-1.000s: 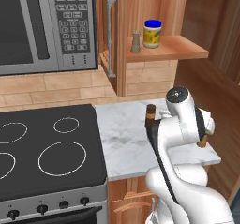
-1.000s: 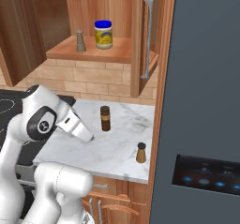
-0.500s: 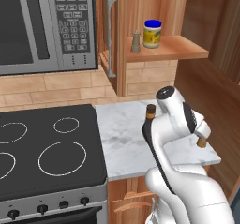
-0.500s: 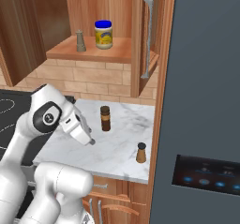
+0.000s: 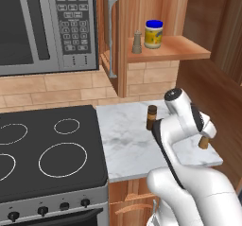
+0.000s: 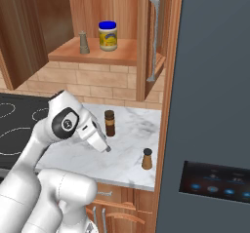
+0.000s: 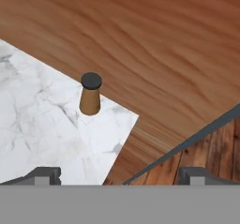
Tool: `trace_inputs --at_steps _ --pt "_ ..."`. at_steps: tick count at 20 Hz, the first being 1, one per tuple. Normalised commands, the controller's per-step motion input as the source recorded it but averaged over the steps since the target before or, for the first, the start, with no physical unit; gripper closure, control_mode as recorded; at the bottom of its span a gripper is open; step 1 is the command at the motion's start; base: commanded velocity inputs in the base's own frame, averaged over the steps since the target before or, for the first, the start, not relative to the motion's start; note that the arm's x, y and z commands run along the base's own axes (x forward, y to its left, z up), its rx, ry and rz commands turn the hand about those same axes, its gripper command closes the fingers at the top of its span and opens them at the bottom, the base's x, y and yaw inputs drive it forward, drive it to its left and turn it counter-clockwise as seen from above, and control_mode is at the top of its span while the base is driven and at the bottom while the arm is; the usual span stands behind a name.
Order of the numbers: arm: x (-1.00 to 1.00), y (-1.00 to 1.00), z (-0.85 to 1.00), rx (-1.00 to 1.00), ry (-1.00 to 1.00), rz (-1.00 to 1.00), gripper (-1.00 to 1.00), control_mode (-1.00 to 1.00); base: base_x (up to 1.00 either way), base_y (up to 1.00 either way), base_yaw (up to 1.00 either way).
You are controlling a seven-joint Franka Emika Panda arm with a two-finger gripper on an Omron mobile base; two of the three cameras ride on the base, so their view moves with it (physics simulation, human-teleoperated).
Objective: There are various items on the counter. Only move the condiments/shakers into the cabinet.
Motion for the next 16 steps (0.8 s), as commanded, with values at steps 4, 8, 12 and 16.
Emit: trace_inputs --at_steps 4,8,12,16 --pt "0.17 -0.26 -0.26 0.00 0.00 0.00 -1.00 -1.00 0.00 0.00 0.00" --pt "0.17 -0.25 -0.27 0.00 0.00 0.00 -1.00 -1.00 0.00 0.00 0.00" --pt "0.15 -0.23 -0.27 0.00 0.00 0.00 -1.00 -1.00 0.00 0.00 0.00" --pt "0.18 -0.24 -0.26 0.00 0.00 0.00 -1.00 -1.00 0.00 0.00 0.00"
